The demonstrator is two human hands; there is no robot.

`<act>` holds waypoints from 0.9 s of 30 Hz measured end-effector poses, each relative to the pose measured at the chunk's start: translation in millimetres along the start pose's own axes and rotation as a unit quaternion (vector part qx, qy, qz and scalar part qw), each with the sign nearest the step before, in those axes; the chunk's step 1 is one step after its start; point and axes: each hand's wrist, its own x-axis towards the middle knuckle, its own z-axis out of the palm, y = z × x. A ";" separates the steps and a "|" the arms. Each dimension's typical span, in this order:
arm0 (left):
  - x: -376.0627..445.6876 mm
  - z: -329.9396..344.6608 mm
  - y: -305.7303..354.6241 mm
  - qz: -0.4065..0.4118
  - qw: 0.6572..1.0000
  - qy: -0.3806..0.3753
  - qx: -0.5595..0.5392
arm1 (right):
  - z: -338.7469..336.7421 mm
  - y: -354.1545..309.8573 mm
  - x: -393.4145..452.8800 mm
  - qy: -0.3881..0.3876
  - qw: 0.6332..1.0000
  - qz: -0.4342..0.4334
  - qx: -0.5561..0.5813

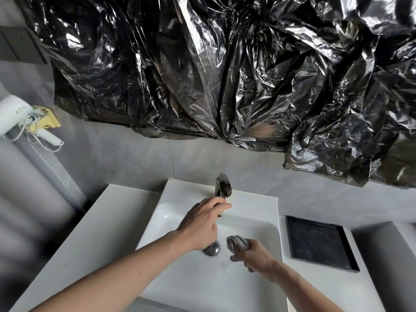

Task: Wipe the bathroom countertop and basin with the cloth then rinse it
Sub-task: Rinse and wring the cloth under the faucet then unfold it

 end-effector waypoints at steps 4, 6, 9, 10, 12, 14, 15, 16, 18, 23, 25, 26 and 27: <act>-52.9 9.5 15.7 0.052 0.995 -0.080 -0.014 | -5.3 -5.5 -23.4 -0.055 0.994 0.061 0.075; -65.2 8.9 23.5 0.108 0.986 -0.123 0.037 | -6.5 -19.9 -33.7 -0.125 0.986 0.077 0.083; -63.8 8.0 27.0 0.153 0.973 -0.137 0.105 | -3.2 -45.4 -46.4 -0.229 0.968 0.071 0.075; -59.8 8.4 25.6 0.160 0.971 -0.125 0.126 | -1.0 -54.9 -50.9 -0.249 0.964 0.069 0.066; -49.0 7.0 23.7 0.165 0.968 -0.094 0.163 | 4.2 -71.8 -57.4 -0.269 0.960 0.069 0.039; -36.8 -0.3 28.0 0.140 0.967 -0.078 0.198 | 11.7 -85.0 -62.7 -0.259 0.964 0.064 -0.006; -31.0 -5.8 32.8 0.121 0.965 -0.079 0.218 | 16.2 -90.4 -64.2 -0.236 0.969 0.059 -0.037; -24.7 -11.4 38.3 0.103 0.962 -0.075 0.241 | 20.8 -94.2 -64.2 -0.195 0.976 0.053 -0.077; -11.9 -21.9 47.6 0.073 0.951 -0.075 0.291 | 30.1 -104.2 -57.3 -0.084 0.979 0.041 -0.179; 8.8 -39.2 62.8 0.017 0.938 -0.124 0.323 | 37.2 -114.1 -43.3 0.130 0.885 -0.061 -0.443; 12.0 -40.3 64.3 -0.012 0.944 -0.137 0.301 | 35.8 -114.5 -46.9 0.167 0.868 -0.078 -0.461; 13.2 -39.4 64.3 -0.027 0.946 -0.145 0.288 | 35.7 -112.9 -49.1 0.179 0.856 -0.082 -0.478; 13.9 -37.9 64.0 -0.044 0.949 -0.157 0.272 | 36.3 -111.4 -48.8 0.184 0.847 -0.086 -0.492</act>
